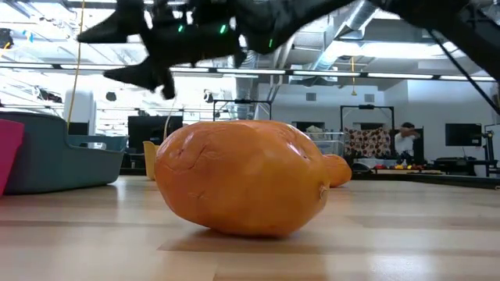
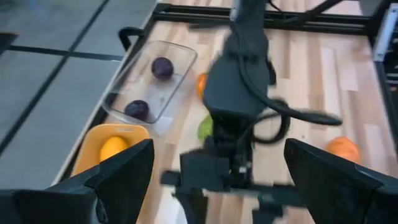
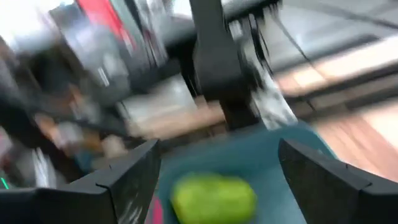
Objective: Sort produce into baskets
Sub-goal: Put the bottom orange potato into the red bin
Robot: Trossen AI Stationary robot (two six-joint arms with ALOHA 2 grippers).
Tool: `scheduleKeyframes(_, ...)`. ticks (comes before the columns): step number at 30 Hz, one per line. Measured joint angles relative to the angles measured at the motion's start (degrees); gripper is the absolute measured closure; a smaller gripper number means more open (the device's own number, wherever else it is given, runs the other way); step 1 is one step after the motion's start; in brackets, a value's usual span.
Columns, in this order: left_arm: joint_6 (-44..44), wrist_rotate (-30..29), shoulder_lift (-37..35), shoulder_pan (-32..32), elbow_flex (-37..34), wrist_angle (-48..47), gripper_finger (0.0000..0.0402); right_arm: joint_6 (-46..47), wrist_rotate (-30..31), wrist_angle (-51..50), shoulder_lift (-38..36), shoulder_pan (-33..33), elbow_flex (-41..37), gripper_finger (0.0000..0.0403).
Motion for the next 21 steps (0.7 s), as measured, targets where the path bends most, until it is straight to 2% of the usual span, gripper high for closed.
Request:
scheduleKeyframes(3,-1.6,1.0,0.0,0.0,0.0,0.0,0.0055,-8.4,1.2,-16.1,-5.0,0.1,0.0,0.0054)
scheduleKeyframes(7,-1.9,1.8,0.1,0.0,0.0,0.0,0.0055,-17.0,7.1,-34.9,-12.1,0.9,-0.1,0.0054)
scheduleKeyframes(11,-2.0,2.5,2.0,-0.4,0.0,0.0,0.0055,-20.0,10.1,-48.9,-19.7,1.0,-1.5,0.0054)
scheduleKeyframes(14,-1.7,3.4,4.7,-1.8,0.0,0.0,0.0055,-20.2,11.2,-54.3,-25.6,0.8,-5.2,0.0054)
scheduleKeyframes(21,0.7,3.9,14.8,-8.2,0.0,3.8,0.0055,-16.2,17.4,-56.2,-42.1,0.8,-21.1,0.0054)
